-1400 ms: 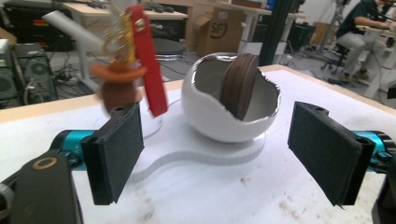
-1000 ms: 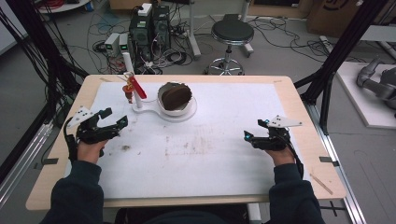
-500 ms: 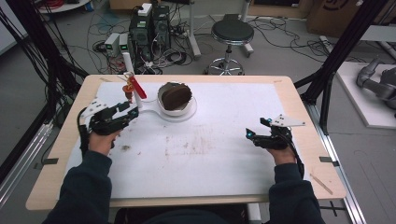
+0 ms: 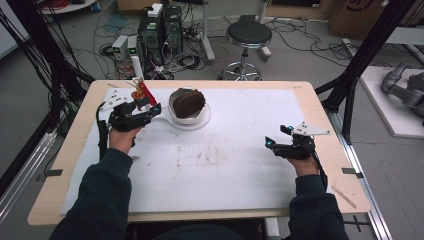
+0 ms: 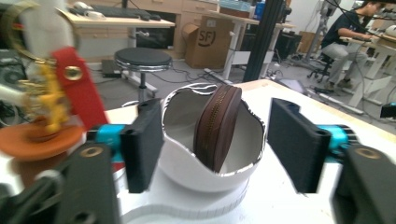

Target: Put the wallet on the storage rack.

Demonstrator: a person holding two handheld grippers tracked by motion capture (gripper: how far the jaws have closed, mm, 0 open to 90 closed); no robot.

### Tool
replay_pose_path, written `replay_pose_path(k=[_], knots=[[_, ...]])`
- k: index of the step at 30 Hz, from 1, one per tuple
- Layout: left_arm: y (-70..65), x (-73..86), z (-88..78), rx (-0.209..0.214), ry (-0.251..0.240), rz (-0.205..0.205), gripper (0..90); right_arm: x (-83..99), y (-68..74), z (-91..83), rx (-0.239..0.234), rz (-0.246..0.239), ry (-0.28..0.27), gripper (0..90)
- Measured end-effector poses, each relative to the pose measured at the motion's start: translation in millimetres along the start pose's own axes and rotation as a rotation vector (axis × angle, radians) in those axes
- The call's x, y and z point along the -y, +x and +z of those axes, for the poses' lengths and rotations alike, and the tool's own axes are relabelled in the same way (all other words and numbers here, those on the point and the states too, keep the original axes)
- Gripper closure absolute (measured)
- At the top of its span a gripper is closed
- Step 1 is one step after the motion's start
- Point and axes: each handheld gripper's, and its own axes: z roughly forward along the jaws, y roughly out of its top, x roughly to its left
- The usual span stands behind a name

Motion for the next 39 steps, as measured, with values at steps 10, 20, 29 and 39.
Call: replay_pose_path(k=[10, 20, 29, 39], knots=[[5.4, 22.5, -55.1, -0.056, -0.026, 0.024, 24.2, -3.2, 2.4, -1.3, 0.007, -0.005, -0.003, 22.1], [14.4, 31.2, -63.7, -0.083, -0.023, -0.013, 24.3, -4.0, 3.1, -2.1, 0.014, -0.012, -0.003, 22.1], [13.9, 31.7, -63.9, -0.083, -0.021, -0.009, 24.3, -4.0, 3.4, -2.4, 0.013, -0.006, -0.003, 22.1], [15.0, 32.6, -64.6, -0.089, -0.021, -0.013, 24.4, -4.0, 3.0, -2.5, 0.012, -0.003, -0.007, 22.1]])
